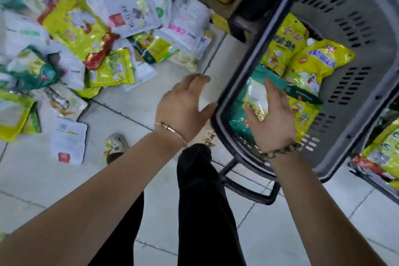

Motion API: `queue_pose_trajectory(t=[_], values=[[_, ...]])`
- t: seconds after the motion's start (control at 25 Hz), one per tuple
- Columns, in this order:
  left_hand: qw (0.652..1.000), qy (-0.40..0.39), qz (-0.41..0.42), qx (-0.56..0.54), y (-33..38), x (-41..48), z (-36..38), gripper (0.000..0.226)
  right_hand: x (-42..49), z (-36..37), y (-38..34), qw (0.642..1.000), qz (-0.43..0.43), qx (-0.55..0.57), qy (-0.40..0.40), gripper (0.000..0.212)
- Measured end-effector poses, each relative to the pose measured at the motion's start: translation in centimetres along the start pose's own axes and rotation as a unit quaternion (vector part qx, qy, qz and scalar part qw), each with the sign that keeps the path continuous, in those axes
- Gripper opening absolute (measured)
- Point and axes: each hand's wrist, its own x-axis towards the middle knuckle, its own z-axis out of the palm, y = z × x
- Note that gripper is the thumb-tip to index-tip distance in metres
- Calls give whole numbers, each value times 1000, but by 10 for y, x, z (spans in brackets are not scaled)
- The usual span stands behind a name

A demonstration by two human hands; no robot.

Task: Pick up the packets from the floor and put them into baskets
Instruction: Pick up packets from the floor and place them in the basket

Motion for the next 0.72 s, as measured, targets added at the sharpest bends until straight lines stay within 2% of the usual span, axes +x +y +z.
queue_pose_trajectory(t=[0.12,0.28,0.48,0.72], values=[[996,40,-80,-5,-66,-37,-37,50,-6,24,-66,998,-59,1,-11,66],[979,86,-183,-8,-161,-94,-81,49,-19,85,-164,984,-136,-51,-103,62],[959,108,-262,9,-272,-173,-118,50,-58,176,-272,932,-268,-122,-209,59],[934,83,-347,16,-378,-235,-128,54,-103,274,-347,879,-313,-201,-298,57]])
